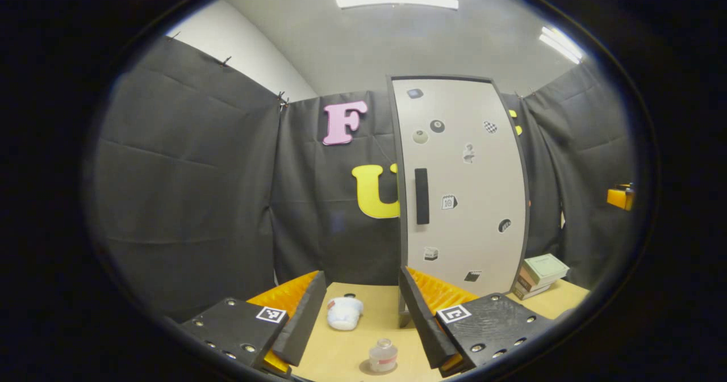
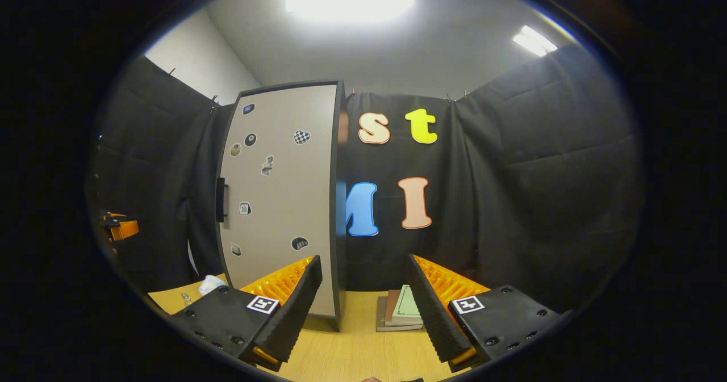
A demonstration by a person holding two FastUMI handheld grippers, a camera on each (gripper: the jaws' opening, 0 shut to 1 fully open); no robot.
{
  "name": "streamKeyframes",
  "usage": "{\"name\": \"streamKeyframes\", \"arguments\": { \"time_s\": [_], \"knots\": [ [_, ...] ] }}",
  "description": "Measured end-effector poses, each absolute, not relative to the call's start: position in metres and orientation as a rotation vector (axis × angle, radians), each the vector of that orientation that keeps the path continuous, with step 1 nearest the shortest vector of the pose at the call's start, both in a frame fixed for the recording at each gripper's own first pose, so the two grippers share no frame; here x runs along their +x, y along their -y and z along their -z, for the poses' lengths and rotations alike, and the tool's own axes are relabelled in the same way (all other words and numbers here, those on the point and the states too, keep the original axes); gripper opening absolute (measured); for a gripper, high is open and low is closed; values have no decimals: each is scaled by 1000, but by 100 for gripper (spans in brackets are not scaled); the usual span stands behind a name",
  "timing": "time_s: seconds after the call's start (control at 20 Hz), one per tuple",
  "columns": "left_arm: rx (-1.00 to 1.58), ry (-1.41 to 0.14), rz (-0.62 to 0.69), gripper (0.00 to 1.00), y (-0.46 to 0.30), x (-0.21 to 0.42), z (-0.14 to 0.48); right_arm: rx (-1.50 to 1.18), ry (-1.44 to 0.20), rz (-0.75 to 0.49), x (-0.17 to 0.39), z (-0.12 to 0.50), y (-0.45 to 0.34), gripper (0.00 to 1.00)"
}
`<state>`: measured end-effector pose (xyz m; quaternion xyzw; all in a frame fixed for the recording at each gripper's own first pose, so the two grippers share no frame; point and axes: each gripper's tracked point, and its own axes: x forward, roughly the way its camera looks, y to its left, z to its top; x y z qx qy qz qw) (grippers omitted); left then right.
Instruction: Open the cabinet door with the right hand, grasp the bottle in the cabinet with the left hand and place it on the coaster, then close the cabinet door with the right hand.
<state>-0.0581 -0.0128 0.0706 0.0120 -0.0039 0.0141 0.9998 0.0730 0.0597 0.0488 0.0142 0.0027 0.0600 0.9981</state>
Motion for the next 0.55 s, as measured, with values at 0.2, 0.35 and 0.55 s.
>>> {"name": "streamKeyframes", "arguments": {
  "time_s": [0.2, 0.35, 0.55],
  "knots": [
    [28, 16, -26, 79, 9, -60, -74, 26, 5, -109, 69, -54, -59, 95],
    [26, 18, -26, 79, 3, -61, -77, 26, 9, -105, 67, -57, -62, 95],
    [32, 22, -27, 79, -4, -61, -79, 18, 10, -101, 64, -60, -66, 95]
  ]
}}
